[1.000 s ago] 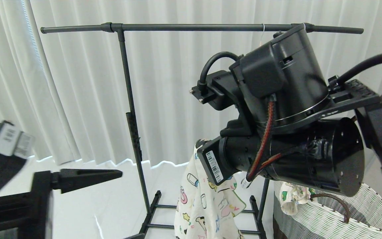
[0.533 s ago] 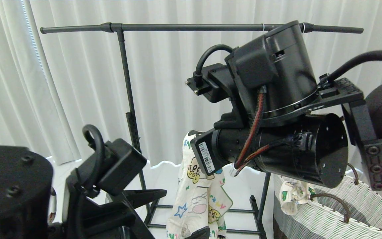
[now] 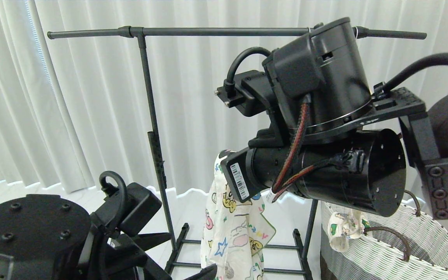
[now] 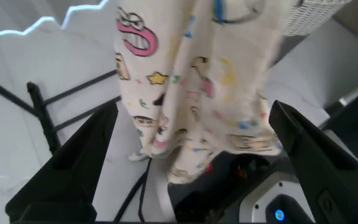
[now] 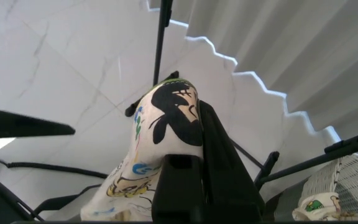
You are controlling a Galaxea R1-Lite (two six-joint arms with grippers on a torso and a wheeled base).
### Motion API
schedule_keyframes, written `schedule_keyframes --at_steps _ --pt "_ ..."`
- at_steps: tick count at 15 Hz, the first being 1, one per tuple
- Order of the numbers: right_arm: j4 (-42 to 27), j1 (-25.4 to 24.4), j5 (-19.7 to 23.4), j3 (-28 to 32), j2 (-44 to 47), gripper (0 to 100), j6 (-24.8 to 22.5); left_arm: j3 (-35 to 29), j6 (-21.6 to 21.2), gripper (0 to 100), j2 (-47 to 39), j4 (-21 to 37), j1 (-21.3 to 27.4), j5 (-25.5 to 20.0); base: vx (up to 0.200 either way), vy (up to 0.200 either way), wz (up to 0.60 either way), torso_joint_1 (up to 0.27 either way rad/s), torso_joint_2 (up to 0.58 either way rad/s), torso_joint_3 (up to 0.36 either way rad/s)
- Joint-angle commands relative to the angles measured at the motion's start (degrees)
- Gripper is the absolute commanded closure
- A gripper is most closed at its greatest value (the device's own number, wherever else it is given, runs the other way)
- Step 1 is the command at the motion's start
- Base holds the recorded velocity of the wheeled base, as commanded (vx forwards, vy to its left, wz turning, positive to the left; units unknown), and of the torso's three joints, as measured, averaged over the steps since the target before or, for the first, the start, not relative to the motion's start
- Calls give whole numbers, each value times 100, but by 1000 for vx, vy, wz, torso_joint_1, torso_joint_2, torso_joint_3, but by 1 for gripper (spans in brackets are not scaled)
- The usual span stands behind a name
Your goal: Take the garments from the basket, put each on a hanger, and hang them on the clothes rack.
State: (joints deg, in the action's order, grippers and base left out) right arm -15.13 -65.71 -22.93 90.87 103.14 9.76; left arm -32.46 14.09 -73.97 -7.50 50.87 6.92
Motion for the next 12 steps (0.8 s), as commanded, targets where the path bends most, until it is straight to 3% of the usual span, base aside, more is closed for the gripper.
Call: schedule_keyframes --at_steps 1,6,11,12 --pt "1 -3 -1 19 -22 100 -10 12 15 0 -170 -182 -113 -7 0 0 0 0 0 0" --pt "1 5 -10 19 -22 100 -18 30 6 0 -214 -270 134 -332 0 0 0 0 0 0" --pt "1 -12 -10 27 -49 100 -27 56 -82 0 -689 -358 -359 -148 0 0 0 0 0 0" --pt "1 -12 -10 19 -49 100 -89 100 -267 0 -759 -358 -403 55 0 0 0 0 0 0"
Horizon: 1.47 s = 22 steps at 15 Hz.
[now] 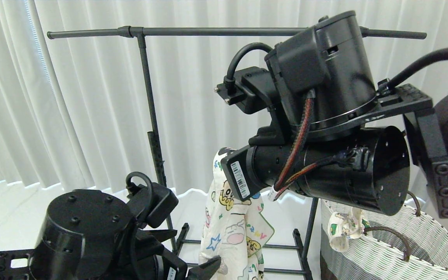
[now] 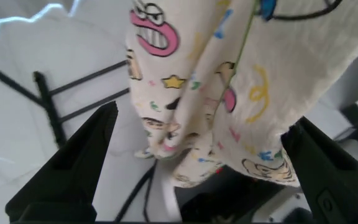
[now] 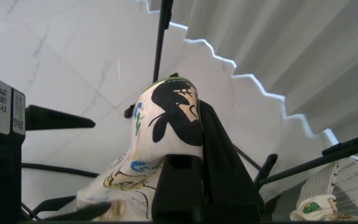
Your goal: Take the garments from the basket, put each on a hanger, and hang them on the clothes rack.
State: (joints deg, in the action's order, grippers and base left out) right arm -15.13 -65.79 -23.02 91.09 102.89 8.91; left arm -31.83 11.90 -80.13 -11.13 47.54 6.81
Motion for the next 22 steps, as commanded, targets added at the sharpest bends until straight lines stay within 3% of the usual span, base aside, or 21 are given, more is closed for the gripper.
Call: schedule_keyframes --at_steps 1,10,11,17,19,21,22 --pt "1 -4 -1 5 -23 100 -47 45 -65 0 -143 6 -61 66 0 0 0 0 0 0" --pt "1 -74 8 5 -32 100 -126 28 -109 0 -170 -12 1 39 0 0 0 0 0 0" --pt "1 -92 8 5 -32 100 -126 36 -109 100 -179 -12 1 39 0 0 0 0 0 0" --pt "-34 31 -107 -56 -146 100 -100 45 -126 100 -161 -21 53 171 0 0 0 0 0 0" --pt "-43 295 -300 -179 -208 100 -100 36 -337 100 -117 -205 36 795 0 0 0 0 0 0" --pt "-43 752 -528 -531 -471 100 -100 -34 -627 100 -91 -1040 -87 1665 0 0 0 0 0 0" --pt "-43 902 -599 -689 -612 100 -100 -78 -891 100 -29 -1357 -175 1823 0 0 0 0 0 0"
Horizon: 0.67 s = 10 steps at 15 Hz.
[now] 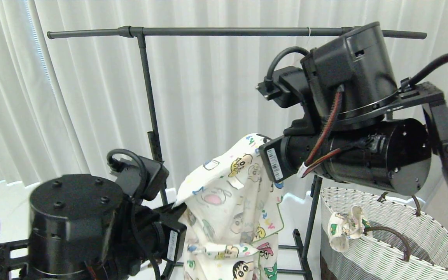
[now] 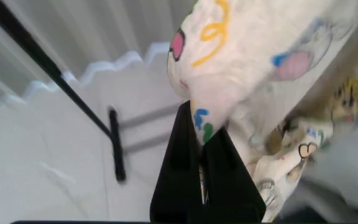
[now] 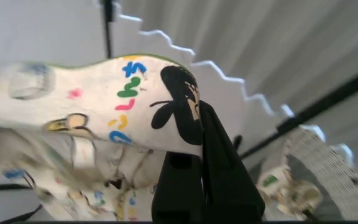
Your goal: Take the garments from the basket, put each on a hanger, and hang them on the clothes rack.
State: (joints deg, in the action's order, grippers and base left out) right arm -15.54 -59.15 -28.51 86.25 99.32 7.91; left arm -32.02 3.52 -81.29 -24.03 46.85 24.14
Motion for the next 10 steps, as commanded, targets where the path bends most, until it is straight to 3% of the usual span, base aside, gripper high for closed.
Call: schedule_keyframes --at_steps 1,3,5,8,10 --pt "7 343 -111 -363 -396 100 0 -85 -344 100 166 -339 -132 144 0 0 0 0 0 0" --pt "51 439 -234 -644 -650 100 26 -366 -959 100 368 -700 -132 144 0 0 0 0 0 0" --pt "289 448 -427 -934 -853 100 53 -841 -1319 100 456 -709 -132 126 0 0 0 0 0 0" --pt "1220 457 -805 -1488 -1187 100 9 -1693 -1679 100 306 -709 -123 82 0 0 0 0 0 0" --pt "1589 510 -945 -1506 -1380 100 -18 -2106 -1794 100 148 -709 -123 91 0 0 0 0 0 0"
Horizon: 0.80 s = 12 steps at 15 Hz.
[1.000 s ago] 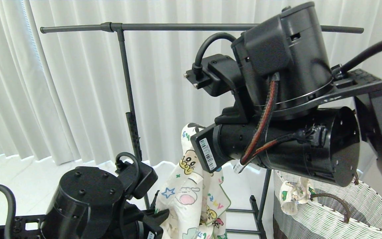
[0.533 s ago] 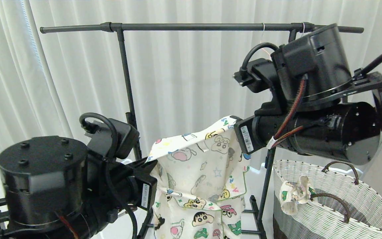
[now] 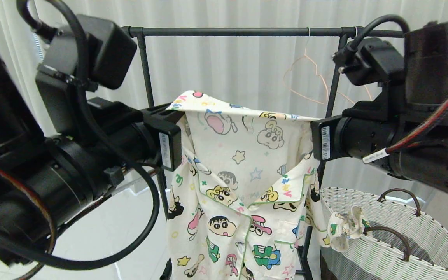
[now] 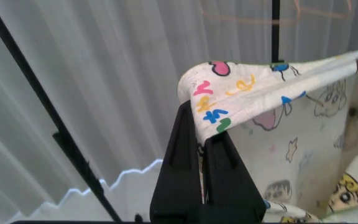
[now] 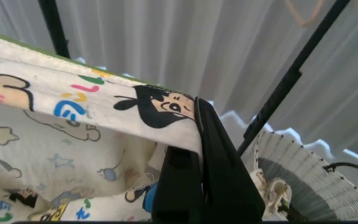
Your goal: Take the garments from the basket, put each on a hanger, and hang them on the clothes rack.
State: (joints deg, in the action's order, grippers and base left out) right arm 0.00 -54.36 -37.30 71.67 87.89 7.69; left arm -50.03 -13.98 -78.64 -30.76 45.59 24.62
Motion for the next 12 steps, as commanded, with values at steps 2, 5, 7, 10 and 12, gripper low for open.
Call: schedule_keyframes --at_steps 2,5,7,10,12 --pt "439 233 -58 -48 -501 100 -409 -675 -201 100 -275 -27 81 60 0 0 0 0 0 0" --pt "1160 488 74 -48 -747 100 -1174 -798 -386 100 -327 -27 363 69 0 0 0 0 0 0" --pt "1450 479 311 -48 -870 100 -1481 -780 -386 100 -318 -27 635 95 0 0 0 0 0 0" --pt "1503 479 637 -65 -1081 100 -1639 -815 -395 100 -310 -27 987 376 0 0 0 0 0 0" --pt "1441 496 637 -92 -1248 100 -1657 -868 -447 100 -310 -27 1171 420 0 0 0 0 0 0"
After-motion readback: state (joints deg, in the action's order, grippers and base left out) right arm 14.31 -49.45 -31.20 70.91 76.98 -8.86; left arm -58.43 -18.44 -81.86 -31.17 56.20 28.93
